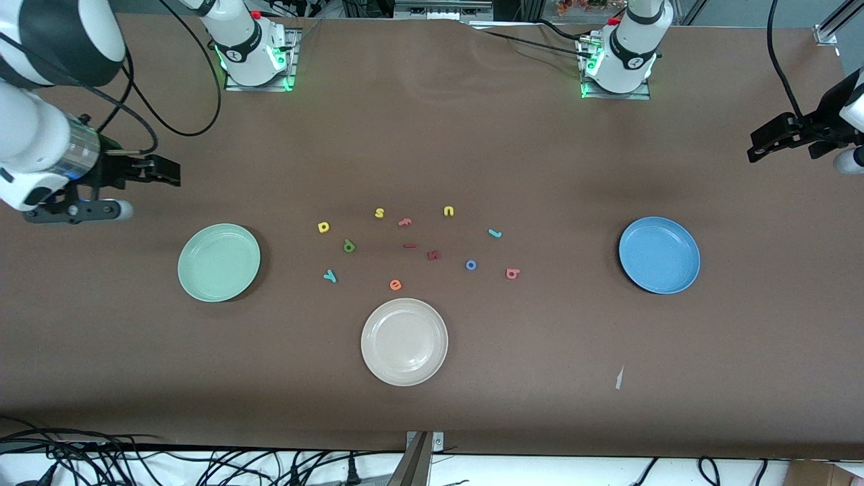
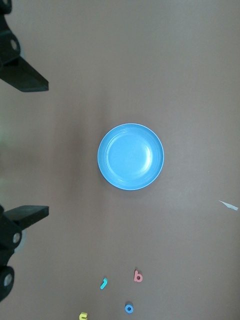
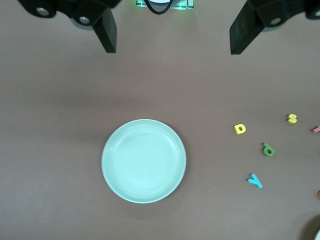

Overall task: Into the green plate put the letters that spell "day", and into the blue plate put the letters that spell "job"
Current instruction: 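Reach the right gripper toward the yellow letter a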

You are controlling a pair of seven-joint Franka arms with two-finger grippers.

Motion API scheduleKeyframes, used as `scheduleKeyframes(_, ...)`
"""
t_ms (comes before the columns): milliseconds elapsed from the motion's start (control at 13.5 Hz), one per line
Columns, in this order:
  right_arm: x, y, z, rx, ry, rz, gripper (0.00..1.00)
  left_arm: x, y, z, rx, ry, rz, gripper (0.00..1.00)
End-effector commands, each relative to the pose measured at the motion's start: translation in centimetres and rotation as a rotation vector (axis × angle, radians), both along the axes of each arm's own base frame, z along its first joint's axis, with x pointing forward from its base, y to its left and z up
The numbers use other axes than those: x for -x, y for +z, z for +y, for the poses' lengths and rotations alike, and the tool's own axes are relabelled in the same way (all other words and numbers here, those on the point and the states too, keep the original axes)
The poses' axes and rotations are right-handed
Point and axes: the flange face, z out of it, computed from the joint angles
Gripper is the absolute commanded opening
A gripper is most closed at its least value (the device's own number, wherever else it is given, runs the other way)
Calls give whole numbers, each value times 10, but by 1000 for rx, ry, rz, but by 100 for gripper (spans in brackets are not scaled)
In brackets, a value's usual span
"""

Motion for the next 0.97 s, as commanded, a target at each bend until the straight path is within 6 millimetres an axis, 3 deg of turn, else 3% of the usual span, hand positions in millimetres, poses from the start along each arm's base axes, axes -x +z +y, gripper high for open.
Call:
scheduleKeyframes(0, 0, -10, 31, -51, 27, 27, 100, -2, 5, 2, 14, 6, 0, 100)
scheduleKeyframes(297, -6, -58, 69, -56, 67, 62, 100, -2, 5, 1, 16, 2, 0, 100)
scheduleKeyframes(446, -2, -90, 74, -49, 30, 31, 100, -2, 5, -1, 15, -5, 0, 100)
scheduleKeyframes(668, 10, -119, 90, -58, 39, -2, 100, -2, 5, 2, 16, -3, 0, 100)
scheduleKeyframes(891, 22, -171, 98, -73, 50, -61, 100, -1, 8, -3, 31, 3, -5, 100)
